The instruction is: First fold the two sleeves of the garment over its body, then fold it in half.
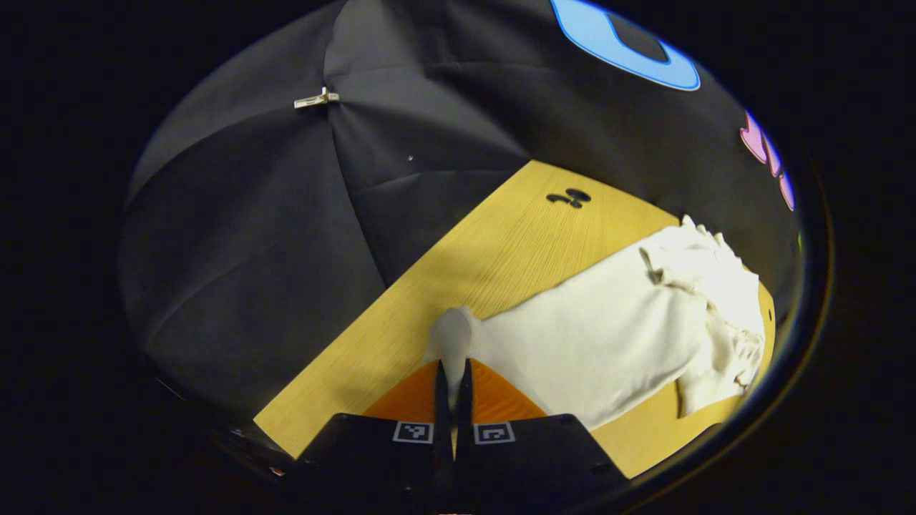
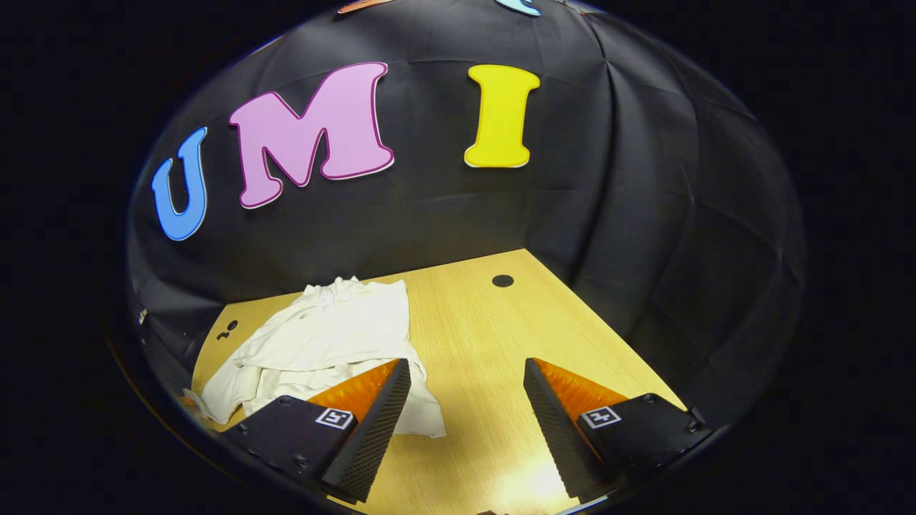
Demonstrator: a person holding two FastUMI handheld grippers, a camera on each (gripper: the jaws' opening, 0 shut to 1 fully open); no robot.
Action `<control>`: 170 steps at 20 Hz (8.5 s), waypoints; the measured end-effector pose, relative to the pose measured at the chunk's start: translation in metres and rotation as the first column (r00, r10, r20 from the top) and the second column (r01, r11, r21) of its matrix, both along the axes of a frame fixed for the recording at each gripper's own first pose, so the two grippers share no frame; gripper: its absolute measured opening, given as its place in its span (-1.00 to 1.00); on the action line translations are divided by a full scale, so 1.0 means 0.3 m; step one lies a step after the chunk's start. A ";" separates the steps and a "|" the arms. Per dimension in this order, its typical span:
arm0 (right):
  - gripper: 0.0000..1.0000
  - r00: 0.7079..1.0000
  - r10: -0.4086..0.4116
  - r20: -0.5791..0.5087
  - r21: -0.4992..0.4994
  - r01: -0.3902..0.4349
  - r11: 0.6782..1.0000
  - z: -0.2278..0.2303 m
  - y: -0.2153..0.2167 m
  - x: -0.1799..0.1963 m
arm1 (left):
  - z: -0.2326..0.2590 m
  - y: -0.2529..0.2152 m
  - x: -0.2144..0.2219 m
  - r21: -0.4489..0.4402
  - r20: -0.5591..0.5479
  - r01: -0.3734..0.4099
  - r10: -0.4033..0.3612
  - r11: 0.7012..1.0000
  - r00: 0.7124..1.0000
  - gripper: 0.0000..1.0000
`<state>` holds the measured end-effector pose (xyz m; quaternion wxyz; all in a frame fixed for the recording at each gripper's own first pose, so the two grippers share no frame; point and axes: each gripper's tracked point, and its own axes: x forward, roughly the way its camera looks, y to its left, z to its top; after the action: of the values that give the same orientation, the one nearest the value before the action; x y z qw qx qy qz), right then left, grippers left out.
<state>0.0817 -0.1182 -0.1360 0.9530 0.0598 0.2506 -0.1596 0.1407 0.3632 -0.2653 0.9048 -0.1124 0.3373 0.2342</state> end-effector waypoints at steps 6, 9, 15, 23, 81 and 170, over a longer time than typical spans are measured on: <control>0.95 1.000 -0.021 -0.023 0.039 0.022 0.999 -0.065 -0.052 0.000 | 0.248 -0.105 0.253 0.045 0.100 0.062 -0.066 0.997 0.993 -0.87; 0.95 0.999 -0.031 -0.024 0.059 0.032 0.998 -0.085 -0.088 -0.001 | 0.354 -0.180 0.404 0.085 0.134 0.100 -0.110 0.991 0.985 -0.87; 0.98 0.998 -0.053 -0.040 0.089 0.056 0.994 -0.125 -0.166 -0.004 | 0.538 -0.450 0.729 0.122 0.218 0.202 -0.225 0.972 0.950 -0.88; 0.98 0.997 -0.046 -0.064 0.102 0.053 0.993 -0.170 -0.221 0.015 | 0.601 -0.981 1.034 0.205 0.250 0.426 -0.468 0.881 0.848 -0.89; 0.80 0.885 0.290 -0.364 0.124 -0.262 0.957 -0.700 0.278 0.149 | -0.211 -0.991 0.205 -0.025 -0.148 0.499 -0.497 0.866 0.855 0.73; 0.96 0.921 0.243 0.305 -0.164 -0.201 0.966 0.301 0.455 0.122 | 0.775 -0.883 -0.043 0.203 0.547 0.404 -0.446 0.892 0.708 0.89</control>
<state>0.1182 0.0184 -0.0455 0.9948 -0.0056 0.0857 -0.0543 0.1278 0.0982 -0.0327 0.9962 -0.0666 0.0536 -0.0148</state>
